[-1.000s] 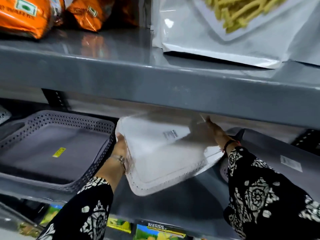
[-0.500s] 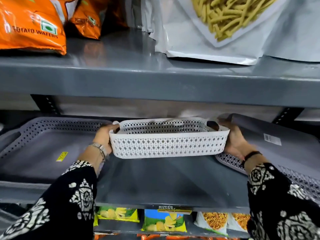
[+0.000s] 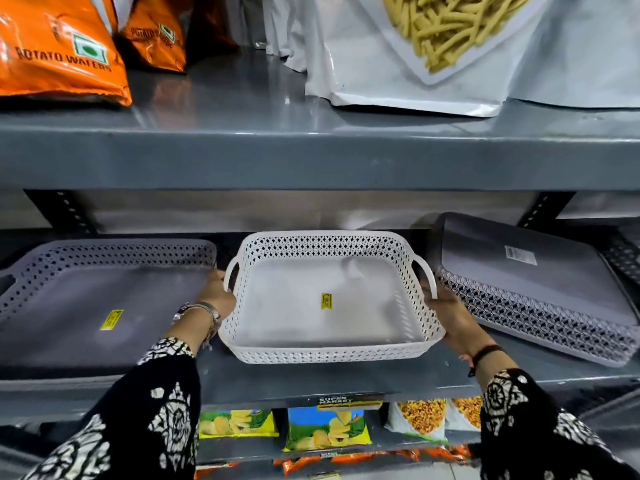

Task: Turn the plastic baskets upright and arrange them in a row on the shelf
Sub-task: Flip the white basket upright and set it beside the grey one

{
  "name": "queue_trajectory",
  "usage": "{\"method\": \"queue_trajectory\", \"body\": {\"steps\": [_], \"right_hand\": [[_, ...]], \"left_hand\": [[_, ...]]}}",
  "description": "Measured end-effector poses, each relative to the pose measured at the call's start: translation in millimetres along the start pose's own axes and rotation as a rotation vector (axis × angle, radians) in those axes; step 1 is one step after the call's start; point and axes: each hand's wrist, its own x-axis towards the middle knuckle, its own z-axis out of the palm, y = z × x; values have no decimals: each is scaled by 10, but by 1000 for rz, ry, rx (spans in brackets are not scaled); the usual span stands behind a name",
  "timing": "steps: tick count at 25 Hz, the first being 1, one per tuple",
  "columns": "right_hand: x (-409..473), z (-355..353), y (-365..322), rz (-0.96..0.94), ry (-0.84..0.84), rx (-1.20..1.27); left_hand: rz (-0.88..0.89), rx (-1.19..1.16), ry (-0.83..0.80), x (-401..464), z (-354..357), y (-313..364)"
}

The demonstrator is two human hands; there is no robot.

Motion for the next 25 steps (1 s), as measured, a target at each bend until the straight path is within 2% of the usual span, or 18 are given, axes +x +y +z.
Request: {"method": "queue_trajectory", "body": {"steps": [5, 18, 20, 23, 25], "right_hand": [[7, 8, 89, -18, 53, -31], [-66, 23, 160, -18, 34, 14], [-98, 8, 87, -65, 24, -19], [-159, -137, -109, -159, 63, 4], [-195, -334, -263, -219, 111, 21]], "left_hand": [[-21, -3, 23, -36, 65, -69], [-4, 64, 23, -135, 90, -167], [62, 176, 68, -201, 119, -83], [244, 358, 231, -303, 230, 229], [348, 356, 198, -384, 379, 508]]}}
